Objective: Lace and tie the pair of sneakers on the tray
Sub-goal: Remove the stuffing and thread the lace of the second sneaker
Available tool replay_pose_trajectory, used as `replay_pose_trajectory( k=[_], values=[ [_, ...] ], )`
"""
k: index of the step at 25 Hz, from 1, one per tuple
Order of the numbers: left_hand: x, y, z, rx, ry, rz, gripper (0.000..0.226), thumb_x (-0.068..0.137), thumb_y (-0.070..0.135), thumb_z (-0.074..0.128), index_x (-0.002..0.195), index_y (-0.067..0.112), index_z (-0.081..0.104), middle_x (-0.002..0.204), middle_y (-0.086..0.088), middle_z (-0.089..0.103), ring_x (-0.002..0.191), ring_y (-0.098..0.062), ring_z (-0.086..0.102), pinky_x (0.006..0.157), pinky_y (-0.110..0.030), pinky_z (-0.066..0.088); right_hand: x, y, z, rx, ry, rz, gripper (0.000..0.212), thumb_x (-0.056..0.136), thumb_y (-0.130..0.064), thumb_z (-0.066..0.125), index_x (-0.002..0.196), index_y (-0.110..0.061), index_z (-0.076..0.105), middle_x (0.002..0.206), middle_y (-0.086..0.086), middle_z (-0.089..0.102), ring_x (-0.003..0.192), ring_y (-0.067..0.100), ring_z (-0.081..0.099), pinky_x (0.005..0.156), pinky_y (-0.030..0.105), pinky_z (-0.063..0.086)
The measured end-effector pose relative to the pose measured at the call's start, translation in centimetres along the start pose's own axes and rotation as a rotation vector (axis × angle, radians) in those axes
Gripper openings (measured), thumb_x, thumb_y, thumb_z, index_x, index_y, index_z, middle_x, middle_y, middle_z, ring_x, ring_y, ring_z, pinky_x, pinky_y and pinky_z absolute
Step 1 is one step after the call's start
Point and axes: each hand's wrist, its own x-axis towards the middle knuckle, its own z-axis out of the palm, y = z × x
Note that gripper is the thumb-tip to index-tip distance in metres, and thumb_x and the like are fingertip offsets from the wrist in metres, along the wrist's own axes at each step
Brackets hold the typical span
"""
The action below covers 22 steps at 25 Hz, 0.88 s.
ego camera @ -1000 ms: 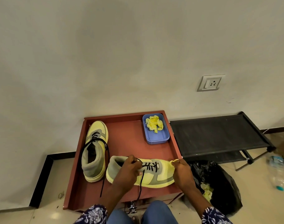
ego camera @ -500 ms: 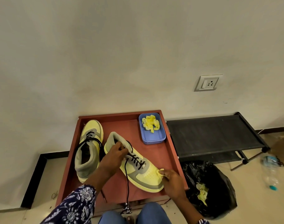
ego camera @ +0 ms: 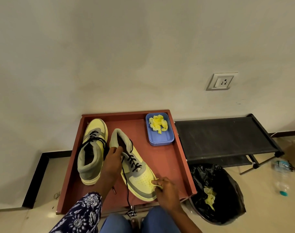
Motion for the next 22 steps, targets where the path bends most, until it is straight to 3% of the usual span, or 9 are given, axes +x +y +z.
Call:
replay_pose_trajectory(
  k=[3,5,7,10,12,14,17,20,22],
  values=[
    [-0.9,0.2,0.5,-0.182,0.046,-0.147,0.028,0.091,0.003,0.043,0.118,0.003,0.053,0.116,-0.016,0.054,0.104,-0.031,0.052,0.081,-0.032,0.041,-0.5,-0.5,0.8,0.005,-0.011,-0.043,0.034,0.087,0.001,0.048,0.116,-0.007,0.064,0.120,0.005,0.059,0.107,0.014,0.057,0.075,-0.012,0.025],
    [-2.3,0.3,1.4,-0.244,0.100,-0.217,0.038,0.090,0.022,0.049,0.120,-0.001,0.051,0.115,-0.019,0.056,0.107,-0.035,0.052,0.086,-0.037,0.042,-0.9,-1.0,1.6,-0.001,-0.001,-0.087,0.034,0.087,0.001,0.048,0.117,-0.007,0.063,0.120,0.005,0.059,0.108,0.013,0.056,0.079,-0.011,0.024],
    [-4.4,0.2,2.7,-0.267,0.126,-0.310,0.060,0.082,0.035,0.061,0.123,-0.006,0.046,0.119,-0.024,0.052,0.111,-0.039,0.049,0.091,-0.040,0.041,-1.2,-1.5,2.4,-0.017,-0.030,-0.113,0.033,0.088,0.001,0.048,0.116,-0.006,0.063,0.120,0.006,0.058,0.109,0.014,0.056,0.083,-0.007,0.026],
    [-7.8,-0.1,4.7,-0.358,0.039,-0.409,0.073,0.069,0.035,0.075,0.126,-0.001,0.045,0.120,-0.020,0.052,0.112,-0.037,0.049,0.093,-0.041,0.042,-2.2,-1.9,3.5,-0.092,-0.041,-0.196,0.030,0.087,0.000,0.048,0.110,-0.007,0.065,0.115,0.007,0.058,0.104,0.016,0.053,0.081,0.005,0.030],
    [-9.0,-0.6,5.2,-0.461,-0.004,-0.451,0.071,0.066,0.043,0.070,0.122,0.004,0.050,0.115,-0.016,0.059,0.108,-0.034,0.056,0.091,-0.042,0.046,-2.8,-2.4,4.2,-0.094,-0.060,-0.229,0.028,0.087,0.001,0.048,0.102,-0.012,0.068,0.105,0.000,0.056,0.093,0.008,0.049,0.080,0.006,0.032],
    [-8.9,-0.9,5.0,-0.461,-0.021,-0.503,0.060,0.072,0.034,0.072,0.119,0.003,0.054,0.110,-0.017,0.064,0.103,-0.033,0.060,0.089,-0.039,0.047,-3.1,-3.3,4.7,-0.054,-0.055,-0.179,0.038,0.088,0.005,0.048,0.076,-0.028,0.064,0.085,-0.007,0.052,0.076,0.001,0.047,0.070,0.009,0.040],
    [-7.9,-1.3,4.8,-0.368,-0.084,-0.539,0.049,0.074,0.029,0.072,0.112,0.000,0.059,0.107,-0.017,0.066,0.099,-0.031,0.061,0.085,-0.035,0.048,-3.5,-3.8,5.5,0.288,0.006,0.085,0.029,0.082,0.016,0.048,0.066,-0.009,0.045,0.058,0.005,0.046,0.051,0.011,0.048,0.046,0.021,0.042],
    [-7.0,-1.1,4.6,-0.285,-0.163,-0.559,0.042,0.076,0.023,0.073,0.104,-0.006,0.059,0.104,-0.023,0.064,0.098,-0.034,0.061,0.080,-0.037,0.049,-3.9,-4.3,5.0,0.441,0.048,0.196,0.028,0.078,0.020,0.044,0.063,-0.005,0.043,0.058,0.009,0.047,0.059,0.020,0.046,0.054,0.030,0.040],
    [-6.7,-0.9,4.2,-0.259,-0.196,-0.557,0.043,0.076,0.024,0.072,0.103,-0.006,0.058,0.105,-0.023,0.064,0.100,-0.033,0.061,0.081,-0.035,0.048,-4.2,-3.1,5.5,0.110,0.071,0.067,0.028,0.082,0.016,0.042,0.074,-0.007,0.057,0.075,0.007,0.055,0.073,0.020,0.049,0.065,0.022,0.041]
  ],
)
